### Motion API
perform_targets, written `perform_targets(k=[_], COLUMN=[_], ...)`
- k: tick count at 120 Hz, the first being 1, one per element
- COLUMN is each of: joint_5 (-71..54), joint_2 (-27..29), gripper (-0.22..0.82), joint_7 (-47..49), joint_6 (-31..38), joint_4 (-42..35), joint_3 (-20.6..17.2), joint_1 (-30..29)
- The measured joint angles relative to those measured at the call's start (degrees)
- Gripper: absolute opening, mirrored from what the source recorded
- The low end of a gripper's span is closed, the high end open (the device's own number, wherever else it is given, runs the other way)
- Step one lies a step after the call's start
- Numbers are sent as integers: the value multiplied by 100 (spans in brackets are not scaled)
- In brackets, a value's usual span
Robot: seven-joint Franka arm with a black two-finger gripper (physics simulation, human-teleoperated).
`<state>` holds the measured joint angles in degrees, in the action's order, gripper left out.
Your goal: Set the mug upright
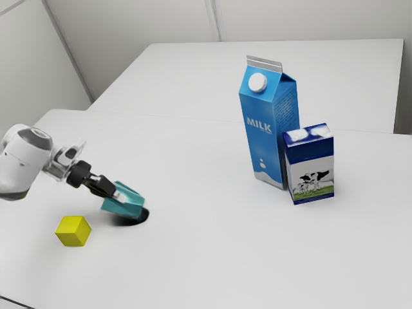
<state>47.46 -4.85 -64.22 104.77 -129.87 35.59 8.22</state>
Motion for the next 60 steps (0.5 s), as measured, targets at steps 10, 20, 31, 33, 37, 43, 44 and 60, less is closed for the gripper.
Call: perform_targets(k=[10, 20, 31, 33, 37, 43, 44, 60], joint_5=[-35, -175, -461, -532, -691, -939, -982, -1706], joint_2=[160, 322, 457, 486, 529, 568, 575, 644], gripper=[-16, -17, -17, -17, -18, -18, -18, -18], joint_7=[-3, 0, 24, 33, 54, 87, 93, 248], joint_6=[82, 227, 394, 429, 499, 615, 636, 964], joint_4=[19, 34, 187, 212, 272, 365, 376, 534], joint_3=[-1, -5, -66, -97, -184, -370, -404, -963], joint_1=[163, 355, 524, 538, 538, 480, 468, 321])
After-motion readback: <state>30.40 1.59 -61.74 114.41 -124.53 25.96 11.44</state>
